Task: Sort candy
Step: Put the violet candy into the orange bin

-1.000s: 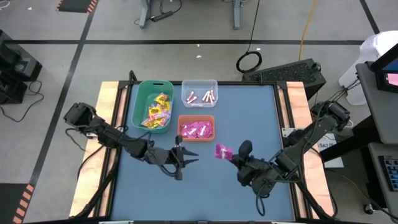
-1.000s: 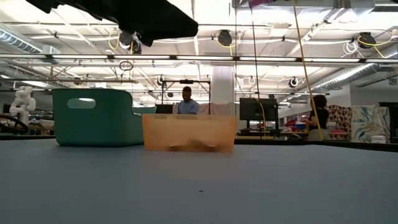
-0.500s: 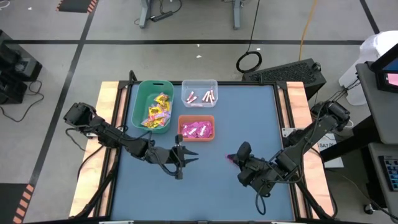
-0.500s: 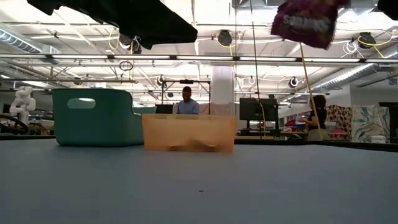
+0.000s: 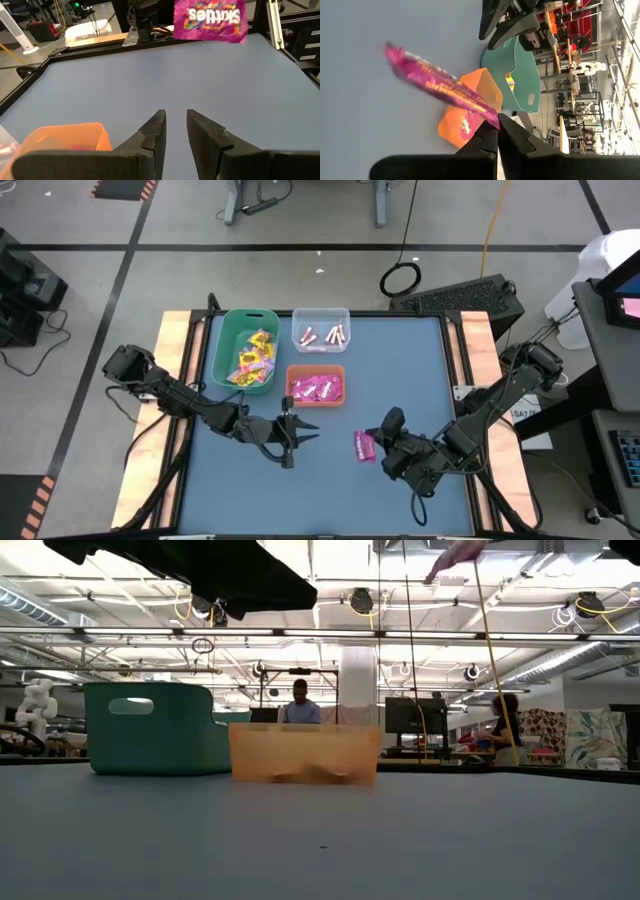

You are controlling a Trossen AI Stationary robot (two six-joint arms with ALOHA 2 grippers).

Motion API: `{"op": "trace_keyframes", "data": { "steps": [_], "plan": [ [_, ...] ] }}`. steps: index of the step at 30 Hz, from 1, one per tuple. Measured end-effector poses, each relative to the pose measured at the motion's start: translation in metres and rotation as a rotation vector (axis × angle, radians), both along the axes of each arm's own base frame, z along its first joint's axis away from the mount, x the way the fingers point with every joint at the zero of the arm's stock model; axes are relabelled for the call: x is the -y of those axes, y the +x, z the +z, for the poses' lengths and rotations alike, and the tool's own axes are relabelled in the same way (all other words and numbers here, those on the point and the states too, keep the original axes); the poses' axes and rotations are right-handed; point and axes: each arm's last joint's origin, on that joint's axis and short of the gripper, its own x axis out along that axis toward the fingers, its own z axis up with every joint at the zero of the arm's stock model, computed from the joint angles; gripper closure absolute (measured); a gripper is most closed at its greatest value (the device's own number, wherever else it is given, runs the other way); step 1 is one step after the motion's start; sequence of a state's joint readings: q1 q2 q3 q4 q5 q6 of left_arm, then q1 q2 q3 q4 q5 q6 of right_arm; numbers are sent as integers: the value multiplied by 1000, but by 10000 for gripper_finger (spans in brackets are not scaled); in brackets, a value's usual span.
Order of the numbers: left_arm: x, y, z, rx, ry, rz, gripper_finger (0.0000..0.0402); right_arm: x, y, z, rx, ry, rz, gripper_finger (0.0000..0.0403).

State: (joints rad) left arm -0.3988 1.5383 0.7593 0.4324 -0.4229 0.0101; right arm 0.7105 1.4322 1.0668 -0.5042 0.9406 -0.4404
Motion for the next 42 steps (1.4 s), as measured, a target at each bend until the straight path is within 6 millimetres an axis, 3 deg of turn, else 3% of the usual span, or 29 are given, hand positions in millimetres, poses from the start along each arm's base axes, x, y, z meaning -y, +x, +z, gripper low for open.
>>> {"op": "trace_keyframes", "data": {
  "steps": [14, 18, 27, 37, 42],
  "plan": [
    [0, 0, 0, 0, 1, 0, 317, -3, 4, 9, 117, 85, -37, 403],
    [0, 0, 0, 2, 2, -1, 317, 2, 3, 22, 285, 255, -168, 403],
    [0, 0, 0, -1, 5, -2, 317, 37, -5, 41, 519, 680, -449, 403],
    [1, -1, -1, -14, 3, -3, 317, 59, -12, 12, 614, 863, -674, 403],
    [1, -1, -1, -15, 1, -6, 317, 71, -16, -9, 514, 910, -770, 403]
  ]
}}
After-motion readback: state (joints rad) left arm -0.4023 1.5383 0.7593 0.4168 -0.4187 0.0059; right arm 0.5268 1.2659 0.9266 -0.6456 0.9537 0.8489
